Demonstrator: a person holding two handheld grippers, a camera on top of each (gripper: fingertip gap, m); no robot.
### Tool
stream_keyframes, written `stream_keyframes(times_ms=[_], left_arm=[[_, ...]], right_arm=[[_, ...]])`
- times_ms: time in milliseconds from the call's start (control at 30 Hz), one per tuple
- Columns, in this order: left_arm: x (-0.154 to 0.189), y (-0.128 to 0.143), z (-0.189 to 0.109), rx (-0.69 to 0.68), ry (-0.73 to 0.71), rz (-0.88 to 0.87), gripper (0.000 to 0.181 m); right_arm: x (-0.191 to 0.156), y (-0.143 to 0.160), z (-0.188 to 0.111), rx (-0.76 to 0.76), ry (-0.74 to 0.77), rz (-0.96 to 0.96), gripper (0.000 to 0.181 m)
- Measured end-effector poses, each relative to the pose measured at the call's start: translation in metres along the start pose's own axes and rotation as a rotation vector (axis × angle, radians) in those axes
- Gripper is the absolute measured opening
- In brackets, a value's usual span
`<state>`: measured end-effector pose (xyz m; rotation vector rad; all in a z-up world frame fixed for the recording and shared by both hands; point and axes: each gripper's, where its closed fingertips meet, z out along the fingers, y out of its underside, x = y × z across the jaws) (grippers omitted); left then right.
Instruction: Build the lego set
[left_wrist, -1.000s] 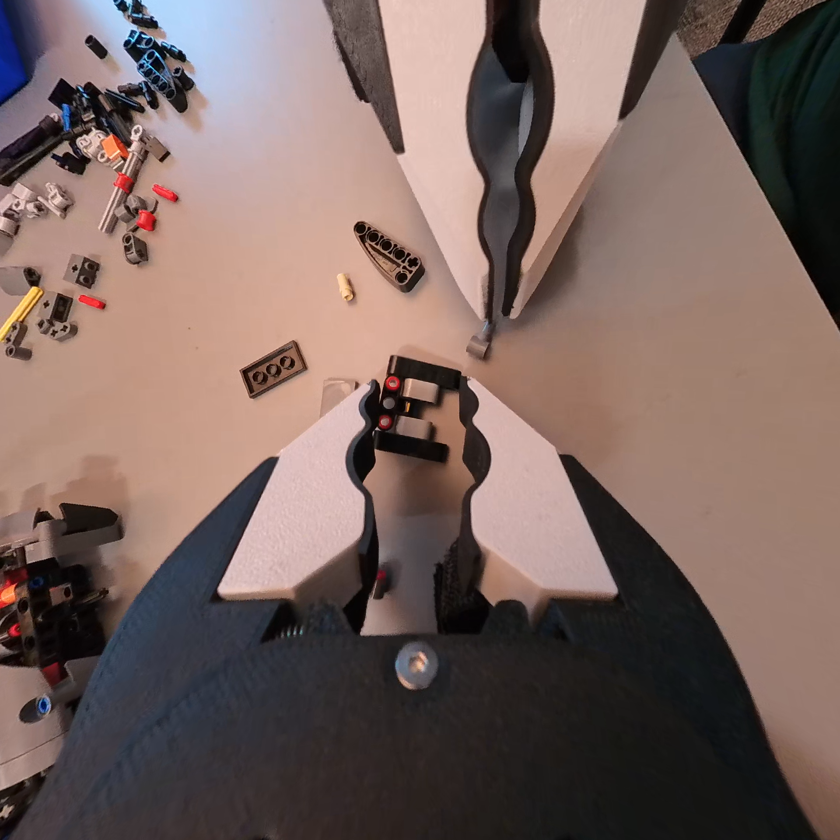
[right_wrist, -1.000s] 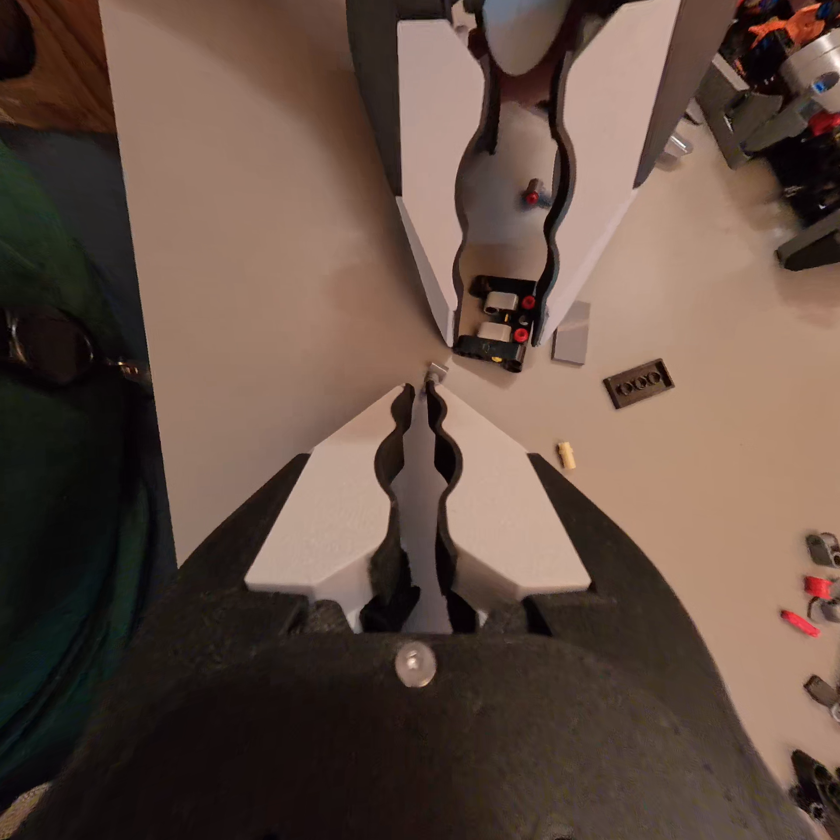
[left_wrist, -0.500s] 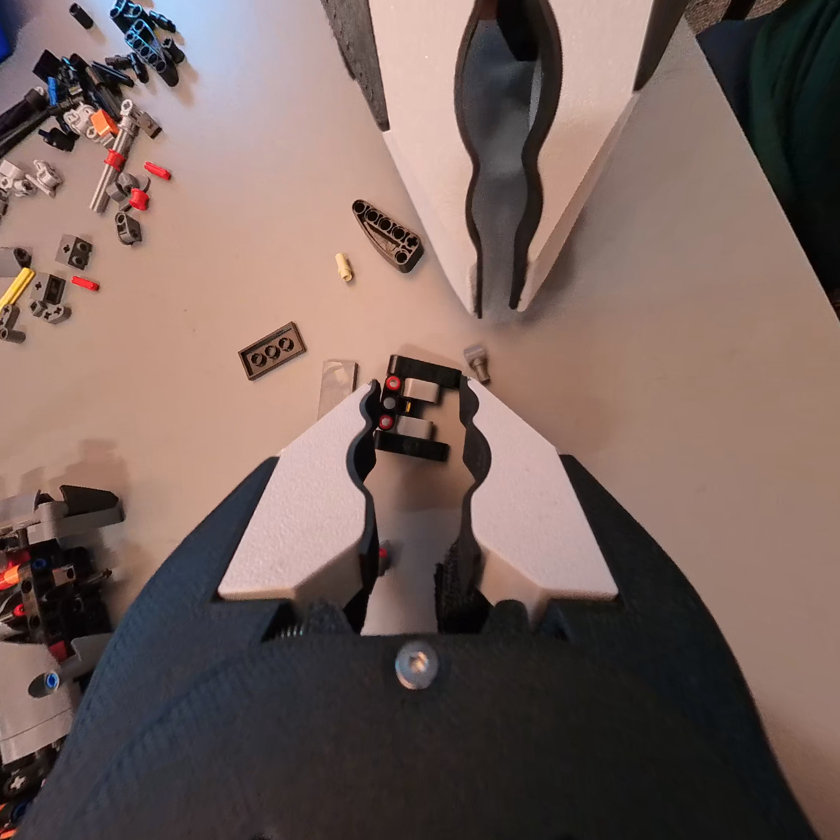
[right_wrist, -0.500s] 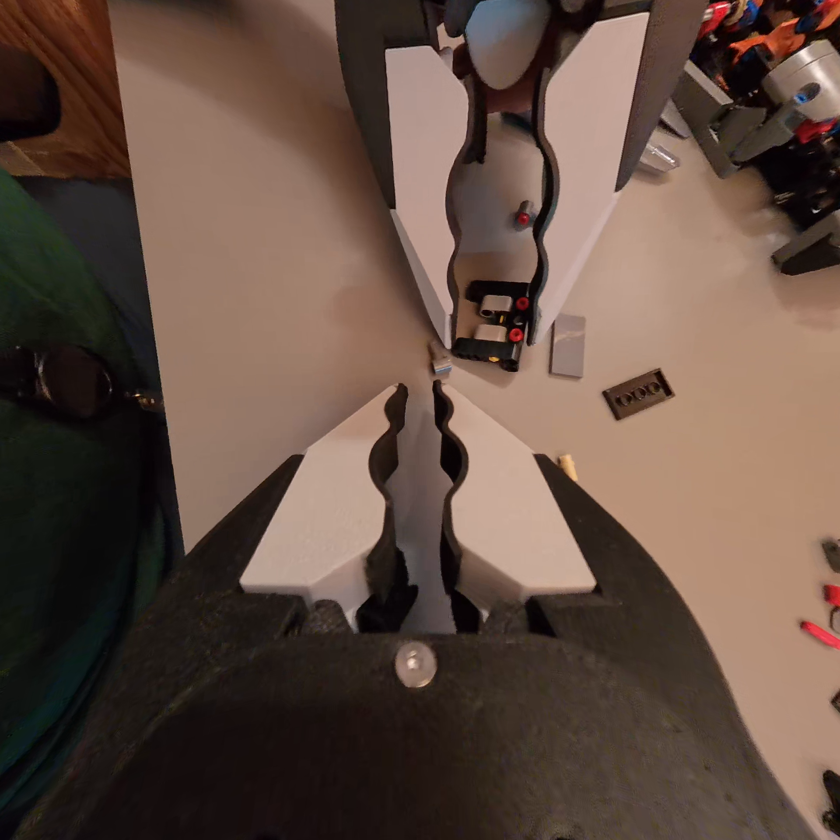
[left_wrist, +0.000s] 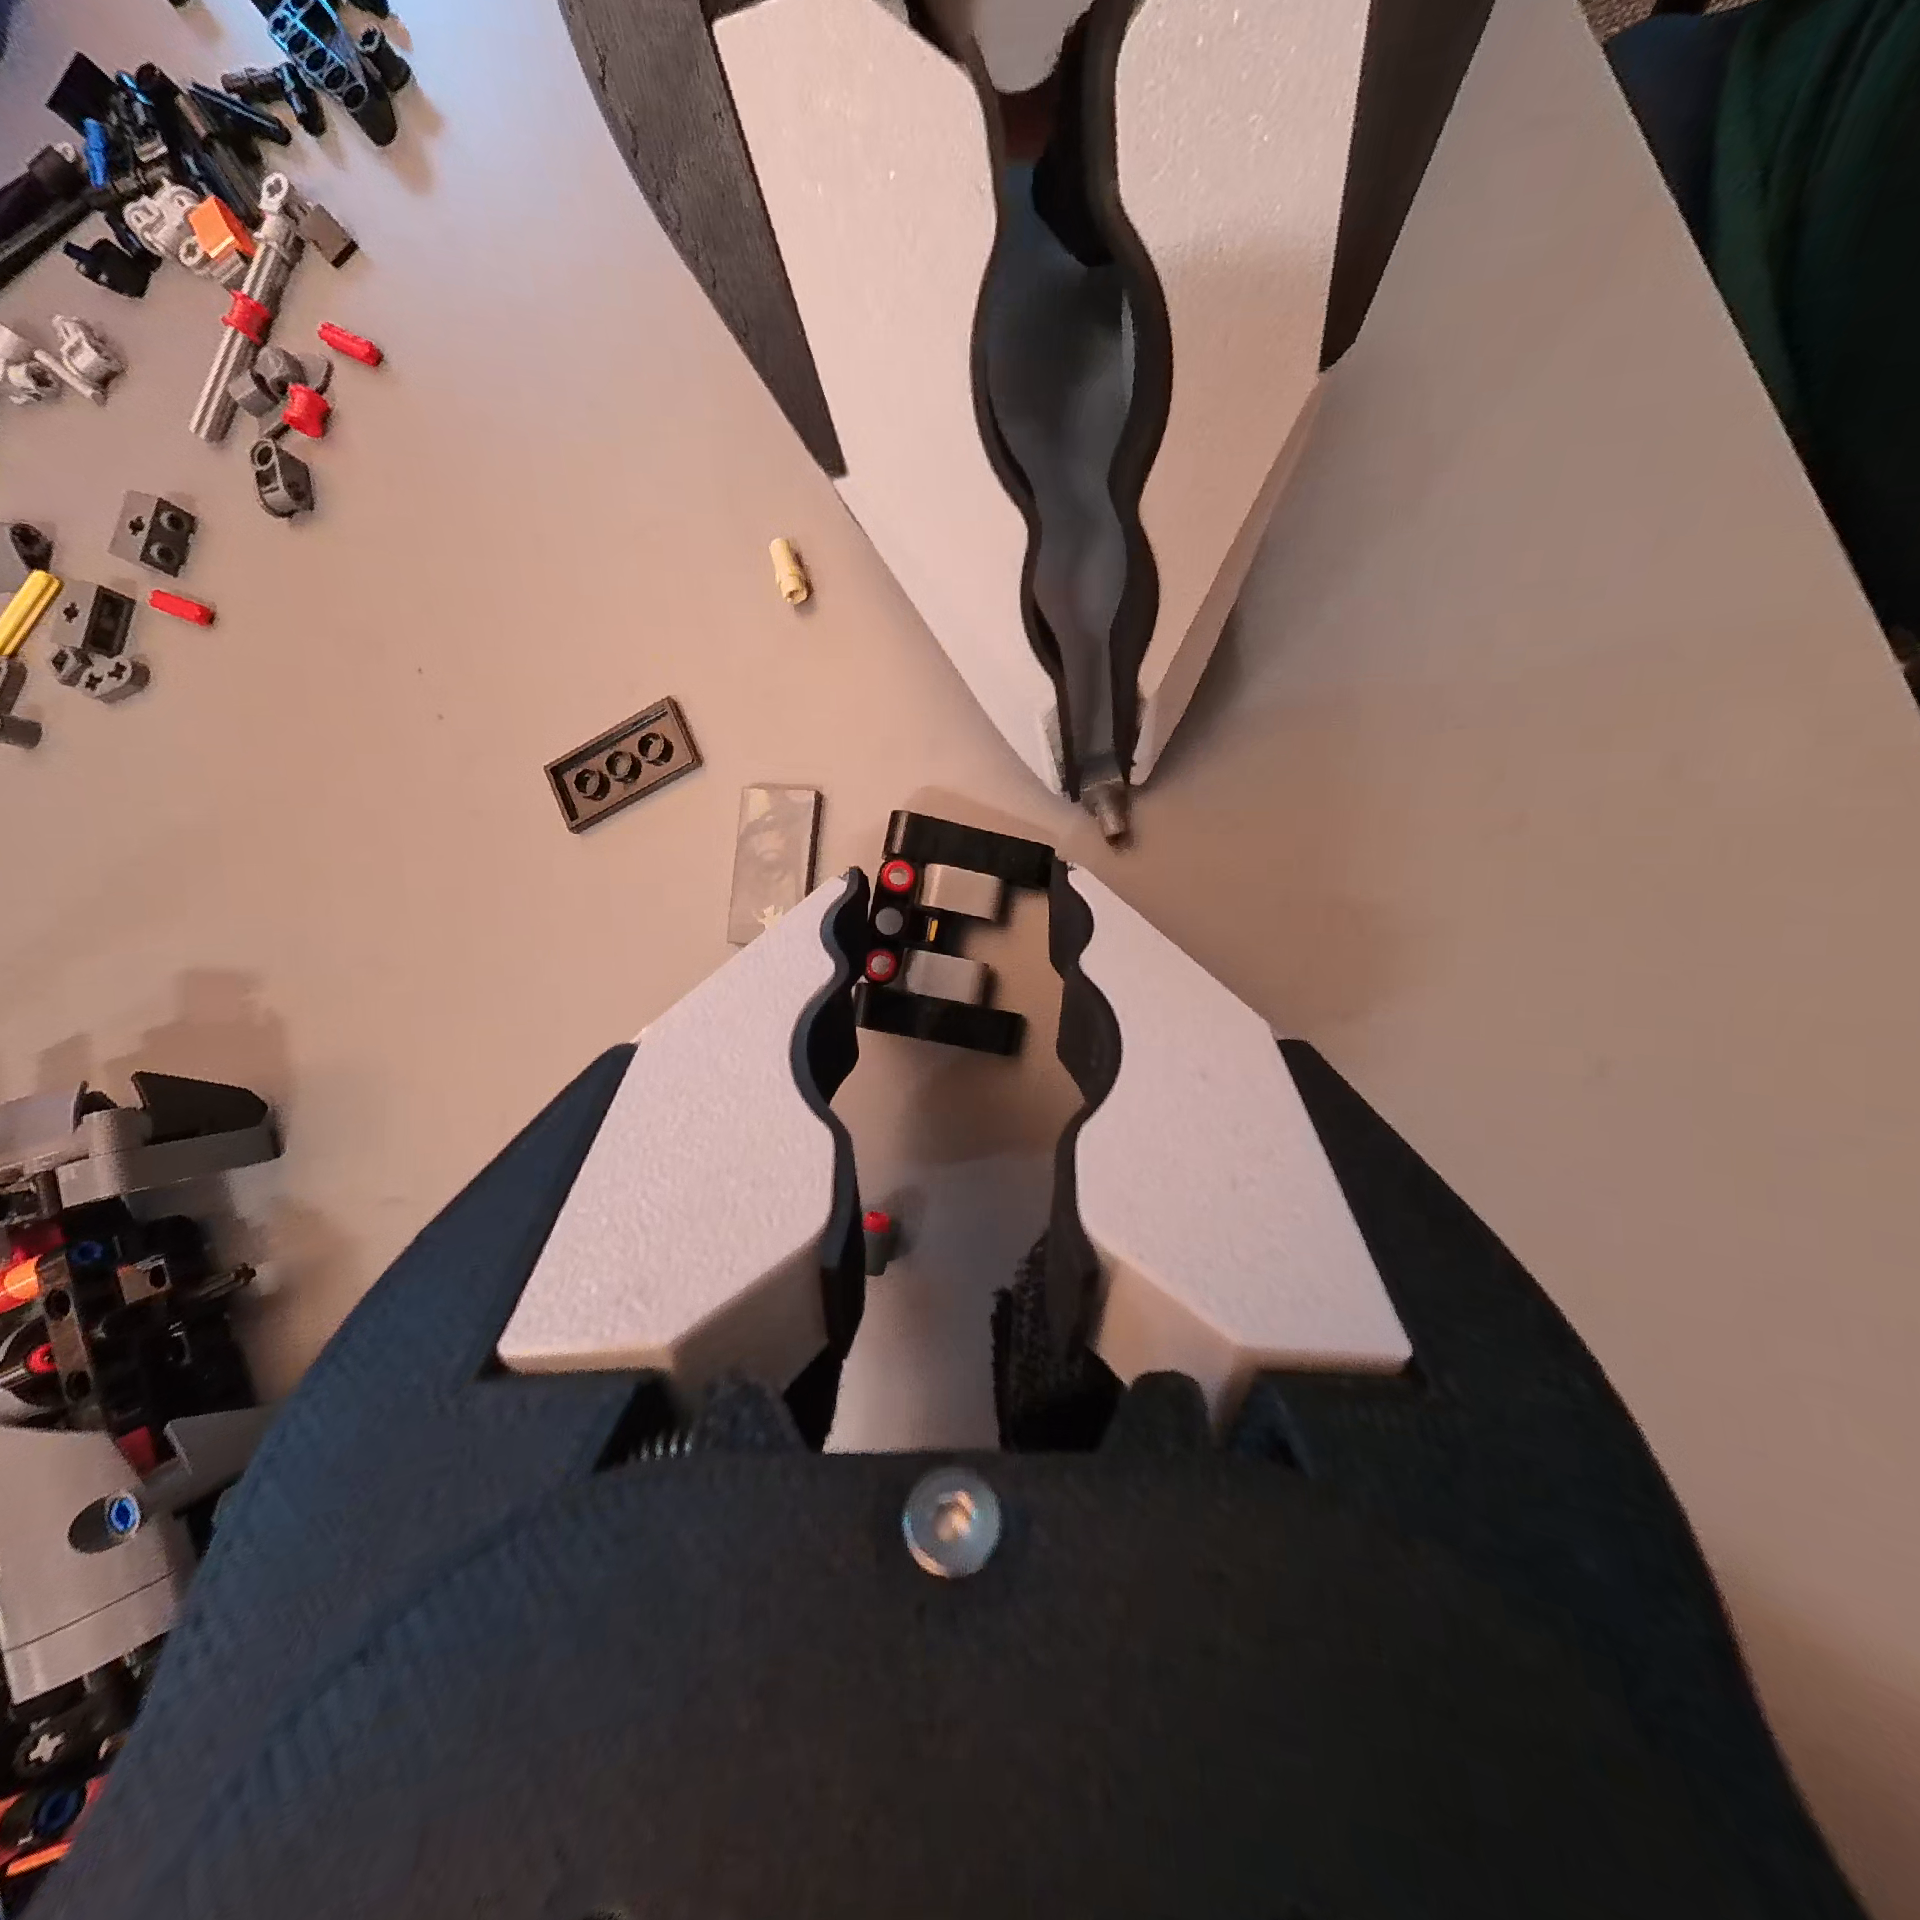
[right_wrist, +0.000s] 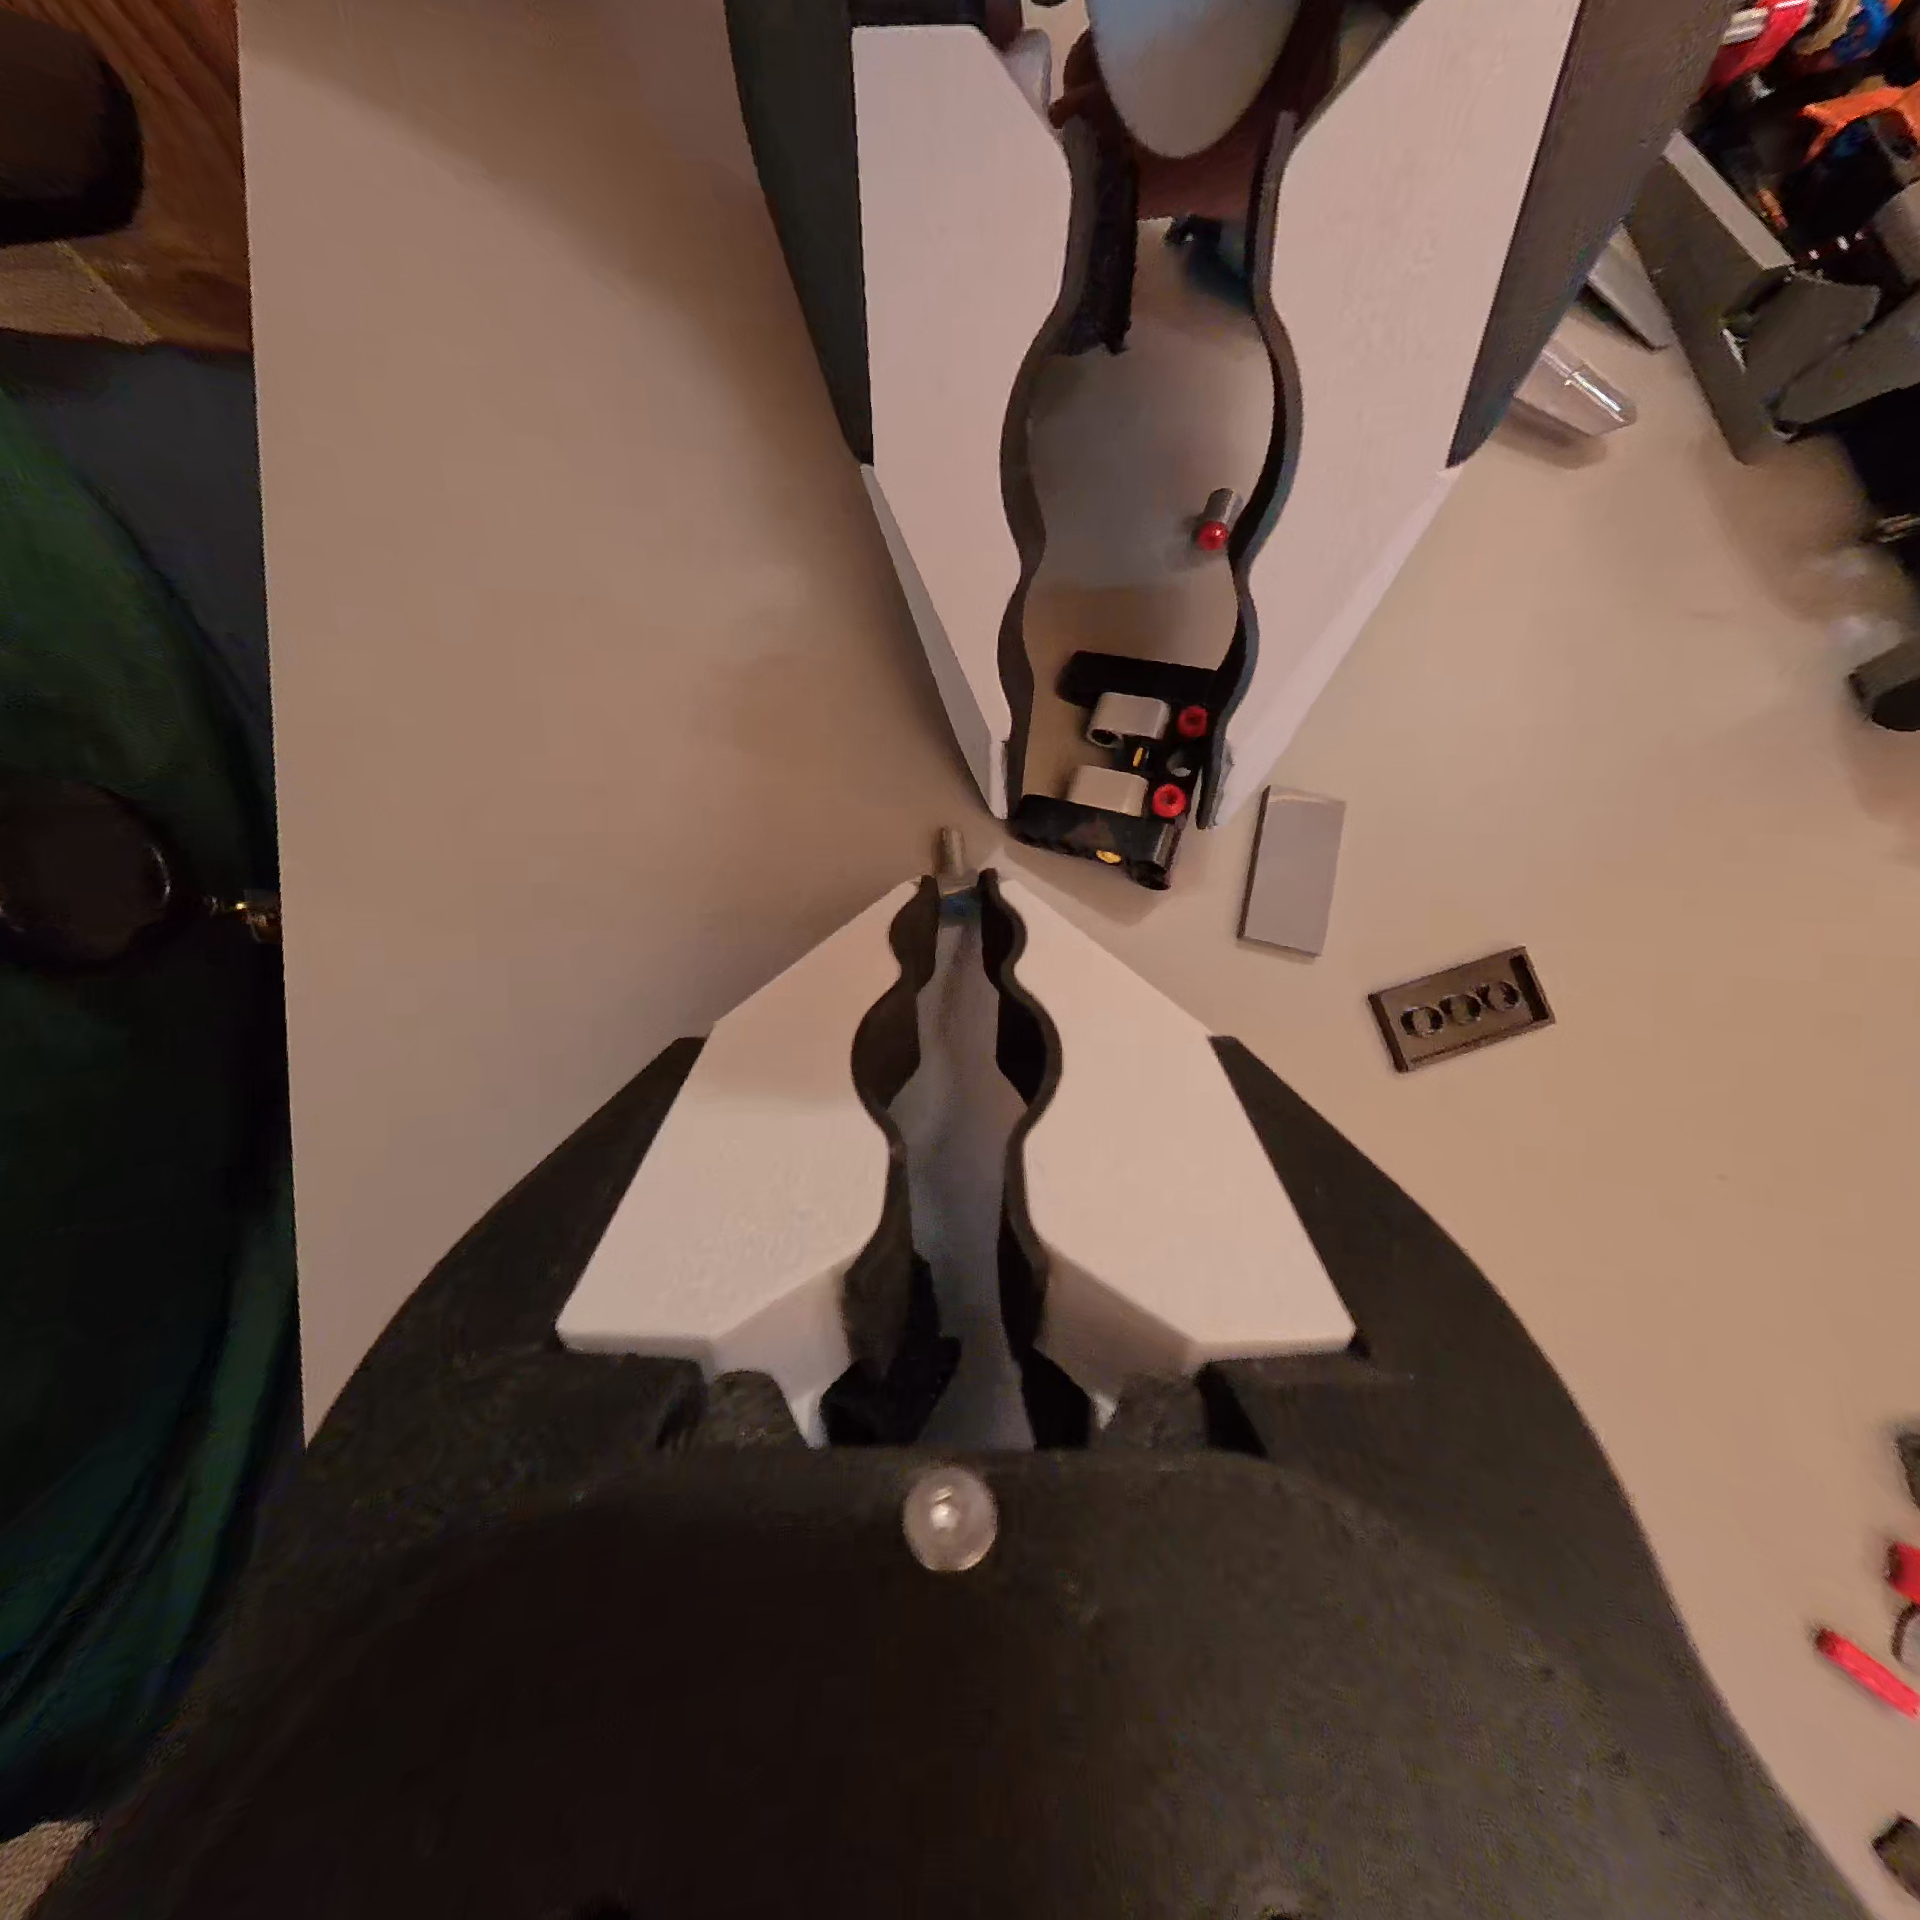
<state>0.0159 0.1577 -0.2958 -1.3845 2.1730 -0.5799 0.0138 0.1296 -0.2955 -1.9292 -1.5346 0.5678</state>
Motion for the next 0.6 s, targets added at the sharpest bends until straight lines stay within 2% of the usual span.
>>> stream_keyframes(times_ms=[600], left_arm=[[0.000,-0.001,0.001,0.011,-0.001,-0.012,0.032]], right_arm=[[0.017,-0.001,-0.011,0.027,0.070,0.034,0.006]])
